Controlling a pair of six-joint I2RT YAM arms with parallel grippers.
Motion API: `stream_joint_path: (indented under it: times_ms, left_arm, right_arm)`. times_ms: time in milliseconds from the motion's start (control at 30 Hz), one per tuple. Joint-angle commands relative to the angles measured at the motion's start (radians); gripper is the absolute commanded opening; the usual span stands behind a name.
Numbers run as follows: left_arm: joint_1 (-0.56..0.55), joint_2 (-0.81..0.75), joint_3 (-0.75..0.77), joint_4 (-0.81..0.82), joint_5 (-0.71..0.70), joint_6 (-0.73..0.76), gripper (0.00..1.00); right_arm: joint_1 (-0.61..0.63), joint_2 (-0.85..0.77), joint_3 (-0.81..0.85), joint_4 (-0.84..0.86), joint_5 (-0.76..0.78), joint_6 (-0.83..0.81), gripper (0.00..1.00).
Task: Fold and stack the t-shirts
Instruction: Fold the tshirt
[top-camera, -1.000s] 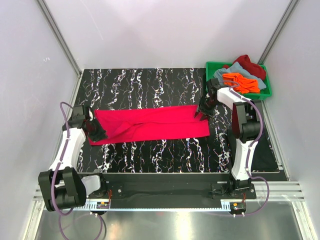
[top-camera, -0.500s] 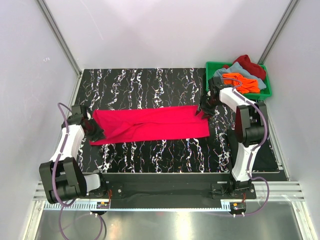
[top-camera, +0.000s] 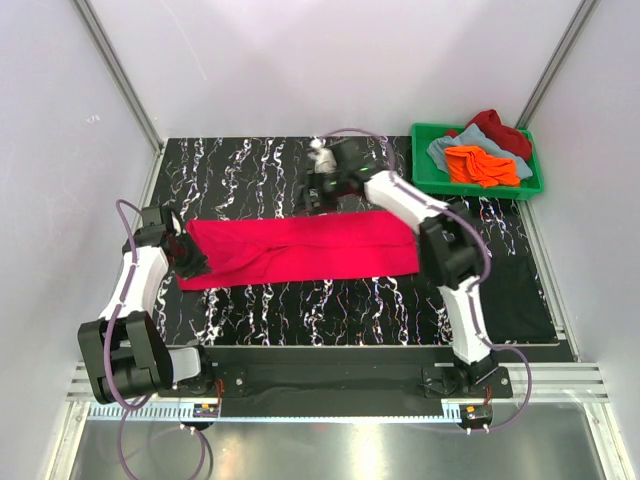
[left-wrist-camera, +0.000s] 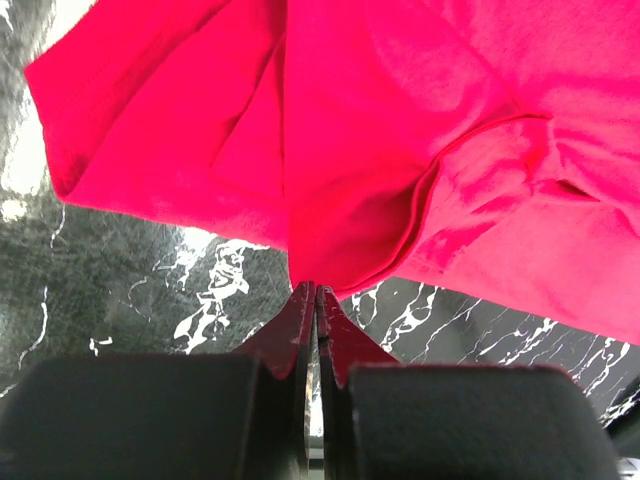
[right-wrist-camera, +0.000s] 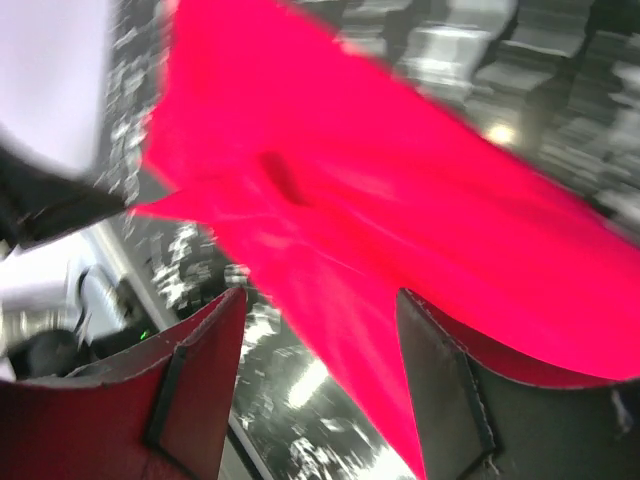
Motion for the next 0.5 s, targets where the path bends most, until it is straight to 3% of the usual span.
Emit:
stream_joint_path:
  times_ms: [0, 200, 467]
  left_arm:
    - [0.005, -0.009, 0.040, 0.049, 0.001, 0.027, 0.04]
    - [0.007, 0.017, 0.029, 0.077, 0.005, 0.020, 0.04]
    - [0.014, 0.009, 0.046, 0.075, 0.013, 0.031, 0.04]
  right_arm:
    - [0.086, 0.104, 0.130, 0.050, -0.125, -0.034, 0.68]
    - [0.134, 0.254, 0.285, 0.050, -0.195, -0.040, 0.66]
    - [0.226, 0.387, 0.443, 0.044, -0.145, -0.038, 0.66]
